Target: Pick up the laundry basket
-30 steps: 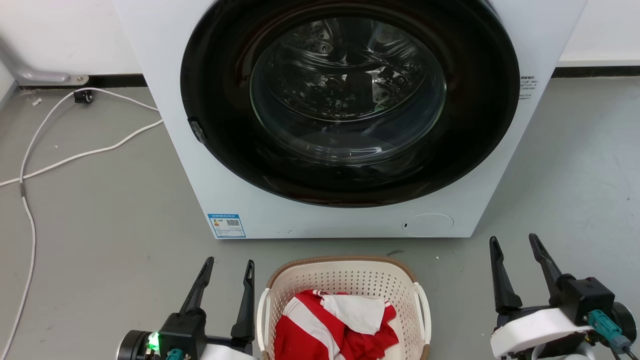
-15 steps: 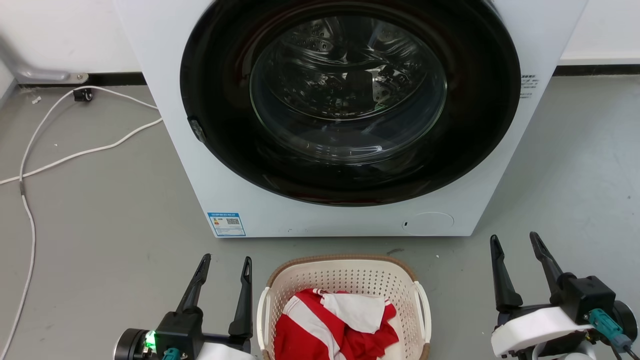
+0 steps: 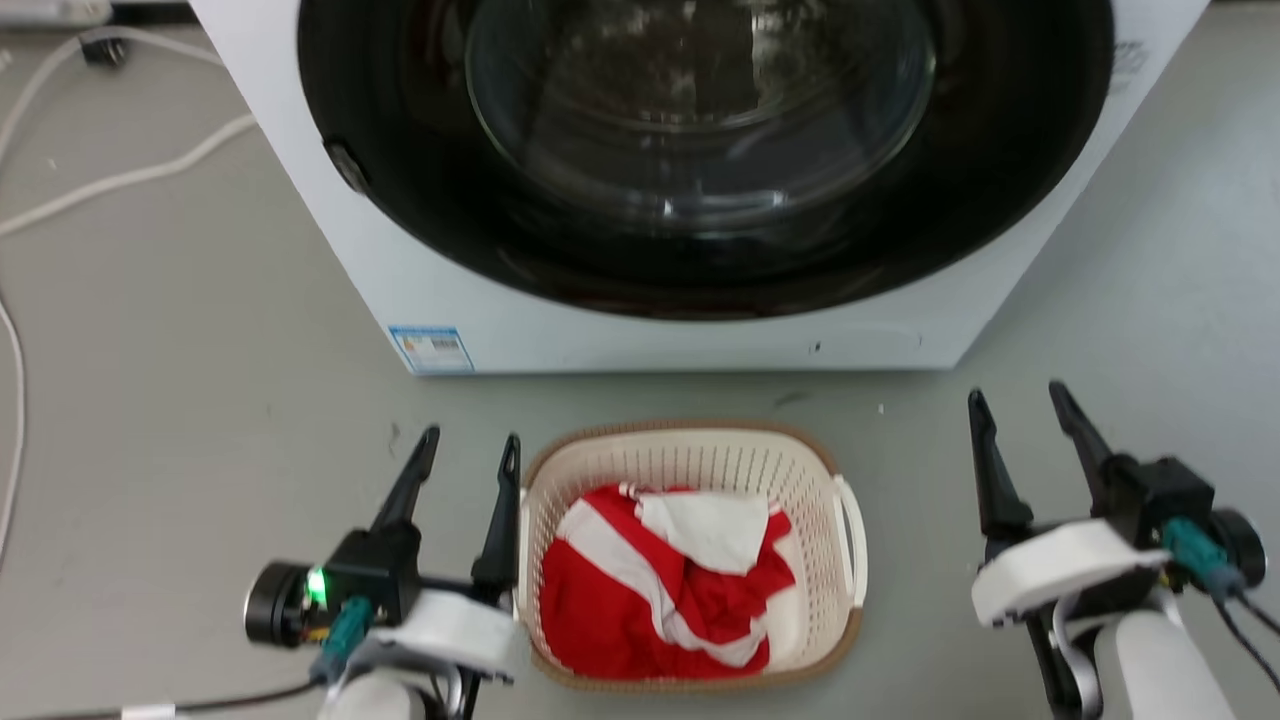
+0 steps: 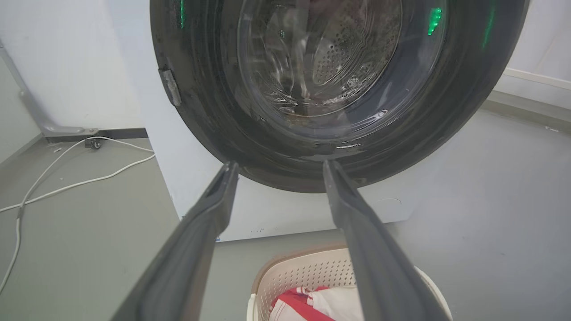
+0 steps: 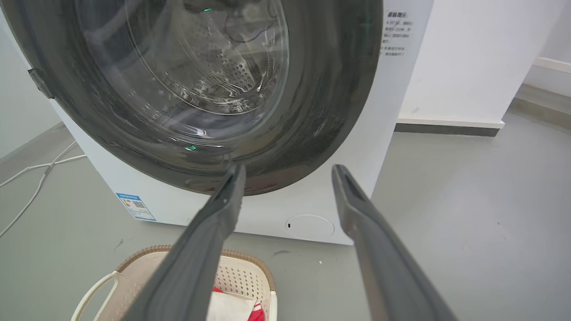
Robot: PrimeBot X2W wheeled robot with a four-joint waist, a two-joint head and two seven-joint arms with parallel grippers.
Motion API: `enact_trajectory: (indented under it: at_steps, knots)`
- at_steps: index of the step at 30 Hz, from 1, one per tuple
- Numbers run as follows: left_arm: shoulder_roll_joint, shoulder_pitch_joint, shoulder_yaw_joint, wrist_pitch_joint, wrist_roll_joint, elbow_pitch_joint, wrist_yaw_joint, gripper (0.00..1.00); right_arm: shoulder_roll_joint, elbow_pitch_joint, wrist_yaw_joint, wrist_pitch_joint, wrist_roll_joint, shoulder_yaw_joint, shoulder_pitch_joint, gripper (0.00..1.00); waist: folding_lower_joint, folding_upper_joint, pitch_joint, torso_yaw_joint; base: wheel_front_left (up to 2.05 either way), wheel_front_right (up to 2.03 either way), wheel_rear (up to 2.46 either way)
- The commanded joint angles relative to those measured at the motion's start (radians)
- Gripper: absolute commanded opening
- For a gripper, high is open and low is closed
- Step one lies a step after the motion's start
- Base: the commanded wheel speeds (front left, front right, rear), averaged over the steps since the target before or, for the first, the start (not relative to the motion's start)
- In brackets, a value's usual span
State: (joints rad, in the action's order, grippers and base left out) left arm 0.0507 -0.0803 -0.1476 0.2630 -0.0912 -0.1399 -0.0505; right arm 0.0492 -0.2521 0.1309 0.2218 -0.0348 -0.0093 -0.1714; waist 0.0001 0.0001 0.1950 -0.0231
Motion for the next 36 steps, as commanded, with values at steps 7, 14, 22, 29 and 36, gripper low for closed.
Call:
enact_trajectory:
  at_steps: [7, 14, 22, 29, 36]
  knots:
    - [0.0, -0.192, 0.041, 0.003, -0.053, -0.151, -0.033, 1.0, 0.002, -0.071, 0.0, -0.047, 0.004, -0.003, -0.157, 1.0, -0.0001, -0.0001, 0.275, 0.008, 0.0, 0.0, 0.0]
    - [0.008, -0.38, 0.029, 0.003, -0.016, -0.388, -0.059, 1.0, 0.002, -0.188, 0.0, -0.098, 0.025, -0.022, -0.286, 1.0, -0.0001, -0.0001, 0.425, 0.031, 0.0, 0.0, 0.0]
    - [0.008, -0.547, 0.012, 0.003, -0.013, -0.611, -0.071, 1.0, 0.002, -0.36, 0.0, -0.174, 0.02, -0.01, -0.428, 1.0, -0.0001, -0.0001, 0.536, 0.057, 0.0, 0.0, 0.0]
    - [0.011, -0.701, -0.05, 0.003, -0.016, -0.864, -0.078, 1.0, 0.002, -0.575, 0.0, -0.234, -0.017, -0.032, -0.554, 1.0, -0.0001, -0.0001, 0.611, 0.077, 0.0, 0.0, 0.0]
    - [0.004, -0.81, -0.174, -0.019, -0.101, -0.997, -0.079, 1.0, 0.002, -0.71, 0.0, -0.302, 0.006, -0.022, -0.646, 1.0, -0.0001, -0.0001, 0.66, 0.086, 0.0, 0.0, 0.0]
